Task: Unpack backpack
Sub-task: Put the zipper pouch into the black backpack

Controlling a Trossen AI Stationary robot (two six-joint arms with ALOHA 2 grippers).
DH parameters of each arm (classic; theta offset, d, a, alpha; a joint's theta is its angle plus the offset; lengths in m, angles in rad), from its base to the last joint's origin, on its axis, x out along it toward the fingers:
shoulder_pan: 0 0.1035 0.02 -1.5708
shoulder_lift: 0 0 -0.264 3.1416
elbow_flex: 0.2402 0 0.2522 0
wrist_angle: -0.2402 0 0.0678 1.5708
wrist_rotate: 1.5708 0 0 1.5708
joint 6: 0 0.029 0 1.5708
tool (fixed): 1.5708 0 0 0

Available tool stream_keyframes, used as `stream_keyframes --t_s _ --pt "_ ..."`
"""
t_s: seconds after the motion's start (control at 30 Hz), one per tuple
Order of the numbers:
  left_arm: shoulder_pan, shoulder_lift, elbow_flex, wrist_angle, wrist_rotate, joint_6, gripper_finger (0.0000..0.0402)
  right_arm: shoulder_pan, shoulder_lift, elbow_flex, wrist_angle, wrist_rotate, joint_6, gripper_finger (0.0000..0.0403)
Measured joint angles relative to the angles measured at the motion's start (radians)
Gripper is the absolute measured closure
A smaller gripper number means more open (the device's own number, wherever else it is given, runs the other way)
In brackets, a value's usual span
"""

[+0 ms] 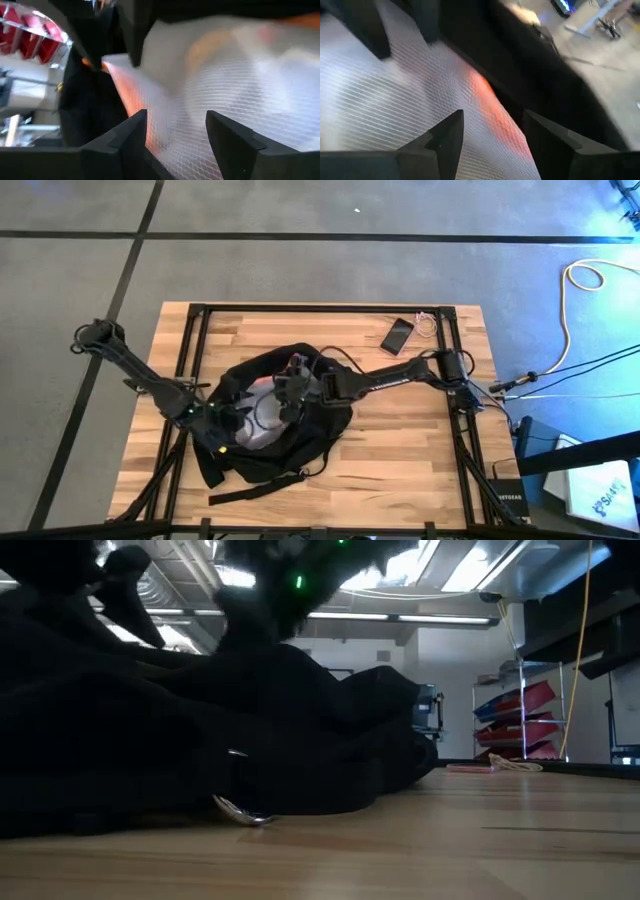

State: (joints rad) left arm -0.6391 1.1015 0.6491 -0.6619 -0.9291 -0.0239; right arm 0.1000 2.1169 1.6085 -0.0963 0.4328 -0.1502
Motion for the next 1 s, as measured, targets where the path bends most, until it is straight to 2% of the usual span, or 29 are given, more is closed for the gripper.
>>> stream_keyframes --t_s 0.13,0.3,0.47,0.7,1.0 --pt "0.063 0.092 0.03 -0.066 -0.081 -0.012 0.0202 -0.039 0.051 0.0 0.001 -0.042 0.012 0.0221" --pt "0.144 0.169 0.031 -0.086 -0.11 -0.026 0.0191 -0.064 0.096 0.0 -0.008 -0.079 0.055 0.0222" --pt "0.192 0.183 0.032 -0.048 -0.103 -0.093 0.019 -0.05 0.096 0.002 -0.094 -0.121 0.073 0.0222" --pt "0.26 0.184 0.032 -0.037 -0.066 -0.101 0.0189 -0.04 0.096 0.002 -0.114 -0.082 0.083 0.0222" --pt "0.291 0.184 0.031 -0.07 -0.038 -0.096 0.0189 -0.041 0.096 0.002 -0.112 -0.06 0.096 0.0222"
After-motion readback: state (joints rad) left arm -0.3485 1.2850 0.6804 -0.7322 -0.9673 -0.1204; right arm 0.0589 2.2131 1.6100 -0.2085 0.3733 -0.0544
